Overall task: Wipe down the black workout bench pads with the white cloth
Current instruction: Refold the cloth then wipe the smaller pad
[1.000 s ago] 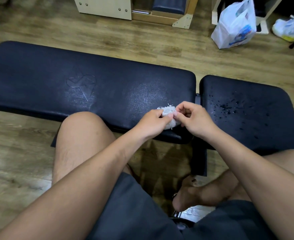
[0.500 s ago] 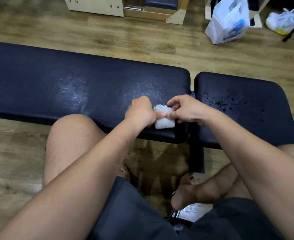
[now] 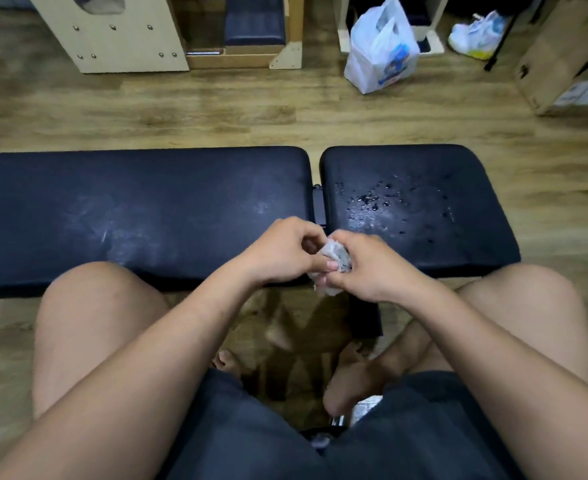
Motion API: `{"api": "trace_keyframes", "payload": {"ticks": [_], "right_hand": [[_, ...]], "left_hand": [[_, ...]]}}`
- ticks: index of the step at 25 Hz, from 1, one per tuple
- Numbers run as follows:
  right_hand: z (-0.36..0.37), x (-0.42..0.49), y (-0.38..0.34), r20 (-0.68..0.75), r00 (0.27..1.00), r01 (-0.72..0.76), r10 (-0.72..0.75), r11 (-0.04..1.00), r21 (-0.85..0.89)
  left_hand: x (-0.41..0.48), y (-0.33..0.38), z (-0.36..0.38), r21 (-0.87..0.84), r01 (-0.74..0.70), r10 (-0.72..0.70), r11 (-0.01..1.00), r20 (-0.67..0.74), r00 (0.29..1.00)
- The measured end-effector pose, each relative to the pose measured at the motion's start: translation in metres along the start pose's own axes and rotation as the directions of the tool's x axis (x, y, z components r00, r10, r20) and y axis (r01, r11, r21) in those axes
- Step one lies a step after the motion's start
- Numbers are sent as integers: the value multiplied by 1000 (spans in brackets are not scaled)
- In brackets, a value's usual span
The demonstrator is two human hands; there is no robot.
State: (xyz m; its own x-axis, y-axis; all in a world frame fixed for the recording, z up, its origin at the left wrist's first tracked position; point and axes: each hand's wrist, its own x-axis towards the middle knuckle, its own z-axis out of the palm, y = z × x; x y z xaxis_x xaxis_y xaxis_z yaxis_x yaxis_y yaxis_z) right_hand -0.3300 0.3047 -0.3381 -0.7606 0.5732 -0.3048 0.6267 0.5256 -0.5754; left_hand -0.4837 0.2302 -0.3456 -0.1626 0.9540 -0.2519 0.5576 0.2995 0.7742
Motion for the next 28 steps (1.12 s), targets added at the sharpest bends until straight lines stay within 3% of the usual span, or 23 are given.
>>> {"api": "trace_keyframes", "payload": {"ticks": [2, 3, 5, 6, 7, 9, 12, 13, 17, 20, 22, 25, 28], "right_hand": [[-11, -12, 21, -108, 992, -56, 58, 998, 16], [-19, -15, 37, -191, 976, -104, 107, 994, 23], [-46, -23, 77, -376, 898, -236, 230, 971, 29], [-61, -28, 100, -447, 848, -304, 284, 952, 28], [-76, -34, 122, -485, 807, -373, 337, 927, 24], [-90, -45, 160, -511, 726, -517, 459, 855, 34], [-78, -47, 178, -517, 627, -650, 583, 757, 64], [-68, -43, 172, -527, 633, -650, 567, 759, 37], [-14, -14, 105, -497, 772, -517, 397, 847, -126], [27, 6, 33, -382, 886, -321, 262, 942, -99], [35, 12, 24, -285, 939, -223, 191, 971, -85], [5, -1, 72, -356, 903, -291, 241, 952, -96], [-52, -33, 149, -476, 765, -507, 434, 861, -29]], "left_hand": [[7, 19, 21, 123, -93, 98, 988, -36, 995], [10, 22, 28, 311, -95, 115, 946, -46, 992], [12, 11, 31, 722, 23, 16, 691, -47, 999], [13, 2, 28, 812, 91, -77, 577, -57, 995], [12, -5, 24, 834, 154, -174, 530, -71, 982], [15, -18, 18, 797, 220, -285, 562, -64, 957], [20, -21, 24, 800, 216, -289, 560, -55, 956], [21, -21, 26, 801, 224, -298, 555, -60, 953], [21, -24, 29, 794, 244, -321, 557, -66, 945], [21, -20, 28, 813, 242, -322, 530, -72, 944], [20, -19, 32, 839, 242, -325, 487, -83, 942], [19, -21, 34, 857, 232, -302, 461, -94, 949], [19, -26, 34, 822, 228, -290, 521, -80, 954]]}}
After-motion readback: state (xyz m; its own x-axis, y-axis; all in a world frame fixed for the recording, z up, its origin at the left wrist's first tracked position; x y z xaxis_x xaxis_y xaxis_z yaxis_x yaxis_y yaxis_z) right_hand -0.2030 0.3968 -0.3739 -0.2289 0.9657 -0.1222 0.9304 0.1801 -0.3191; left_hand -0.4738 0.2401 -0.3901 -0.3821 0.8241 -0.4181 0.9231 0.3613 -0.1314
